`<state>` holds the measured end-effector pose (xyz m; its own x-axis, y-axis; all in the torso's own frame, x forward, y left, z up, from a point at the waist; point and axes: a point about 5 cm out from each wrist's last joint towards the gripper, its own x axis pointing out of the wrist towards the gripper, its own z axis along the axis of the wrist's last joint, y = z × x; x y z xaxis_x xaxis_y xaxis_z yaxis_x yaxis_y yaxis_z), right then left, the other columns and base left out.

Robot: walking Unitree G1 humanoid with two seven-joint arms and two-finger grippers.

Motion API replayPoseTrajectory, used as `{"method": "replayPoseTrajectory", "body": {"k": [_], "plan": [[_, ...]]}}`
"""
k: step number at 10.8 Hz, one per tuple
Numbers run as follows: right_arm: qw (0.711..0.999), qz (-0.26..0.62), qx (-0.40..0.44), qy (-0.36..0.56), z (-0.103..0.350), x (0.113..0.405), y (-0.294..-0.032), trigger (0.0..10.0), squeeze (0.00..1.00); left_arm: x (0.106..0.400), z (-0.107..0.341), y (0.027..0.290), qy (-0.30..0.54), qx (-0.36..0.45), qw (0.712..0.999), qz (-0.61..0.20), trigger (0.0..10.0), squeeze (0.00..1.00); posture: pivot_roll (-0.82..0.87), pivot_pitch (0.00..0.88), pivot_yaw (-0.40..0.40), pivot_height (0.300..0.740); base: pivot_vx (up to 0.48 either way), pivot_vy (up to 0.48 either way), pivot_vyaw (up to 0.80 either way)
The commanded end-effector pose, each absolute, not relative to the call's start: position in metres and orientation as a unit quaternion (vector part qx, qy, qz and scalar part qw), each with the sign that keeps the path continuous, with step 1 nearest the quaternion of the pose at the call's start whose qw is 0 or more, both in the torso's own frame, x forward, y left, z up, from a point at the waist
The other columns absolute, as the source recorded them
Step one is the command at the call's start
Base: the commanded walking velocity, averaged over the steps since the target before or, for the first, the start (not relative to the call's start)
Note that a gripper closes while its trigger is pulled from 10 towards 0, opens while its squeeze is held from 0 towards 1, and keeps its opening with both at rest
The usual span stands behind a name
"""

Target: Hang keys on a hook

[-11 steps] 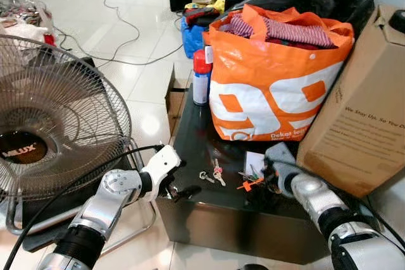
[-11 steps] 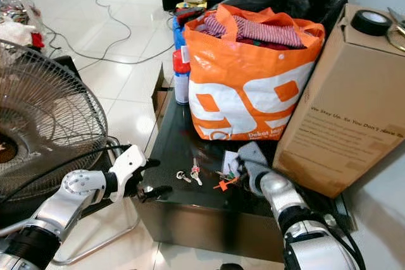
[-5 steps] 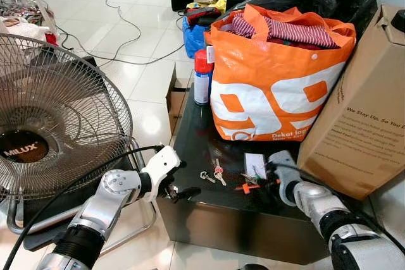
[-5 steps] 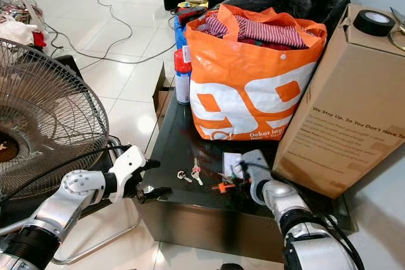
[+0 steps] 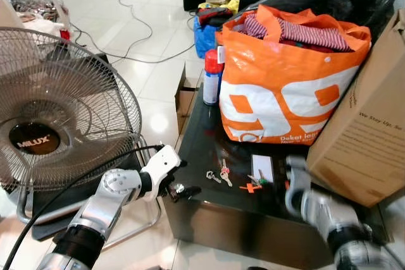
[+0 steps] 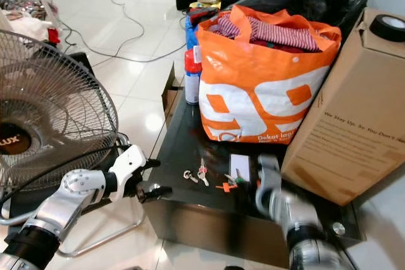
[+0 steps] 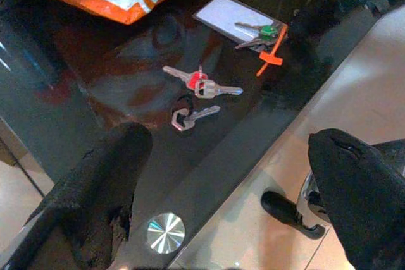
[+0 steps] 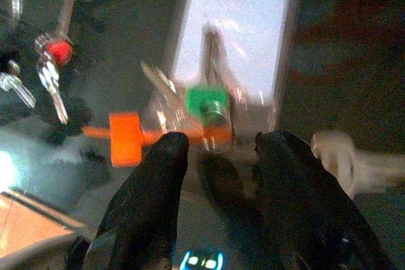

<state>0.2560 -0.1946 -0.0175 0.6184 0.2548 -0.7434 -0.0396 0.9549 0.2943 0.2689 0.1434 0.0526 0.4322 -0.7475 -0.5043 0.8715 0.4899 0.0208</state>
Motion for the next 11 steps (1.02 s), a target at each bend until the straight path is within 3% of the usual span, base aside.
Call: {"method": "replayPoseTrajectory", "body": {"k": [1, 5, 8, 9, 11], "plan": [[0.893, 0.071, 0.128, 0.425, -0.01, 0.261, -0.192, 10.0, 0.0, 0.272, 0.056, 0.143, 0.216, 0.146, 0.835, -0.484, 10.0, 0.0, -0.21, 0.0, 0.013, 0.74, 0.0, 0.0, 0.0], [0.887, 0.046, 0.172, 0.427, 0.012, 0.256, -0.172, 10.0, 0.0, 0.273, 0.056, 0.143, 0.217, 0.148, 0.835, -0.484, 10.0, 0.0, -0.21, 0.0, 0.016, 0.74, 0.0, 0.0, 0.0], [0.9, 0.144, 0.157, 0.381, 0.032, 0.26, -0.142, 10.0, 0.0, 0.274, 0.057, 0.144, 0.218, 0.147, 0.835, -0.484, 10.0, 0.0, -0.21, 0.0, 0.013, 0.74, 0.0, 0.0, 0.0], [0.89, 0.198, 0.14, 0.386, 0.034, 0.257, -0.128, 10.0, 0.0, 0.275, 0.057, 0.144, 0.219, 0.147, 0.835, -0.483, 10.0, 0.0, -0.21, 0.0, 0.016, 0.74, 0.0, 0.0, 0.0], [0.894, 0.21, 0.052, 0.393, 0.018, 0.261, -0.119, 10.0, 0.0, 0.276, 0.056, 0.143, 0.22, 0.15, 0.833, -0.485, 10.0, 0.0, -0.21, 0.0, 0.024, 0.74, 0.0, 0.0, 0.0]]}}
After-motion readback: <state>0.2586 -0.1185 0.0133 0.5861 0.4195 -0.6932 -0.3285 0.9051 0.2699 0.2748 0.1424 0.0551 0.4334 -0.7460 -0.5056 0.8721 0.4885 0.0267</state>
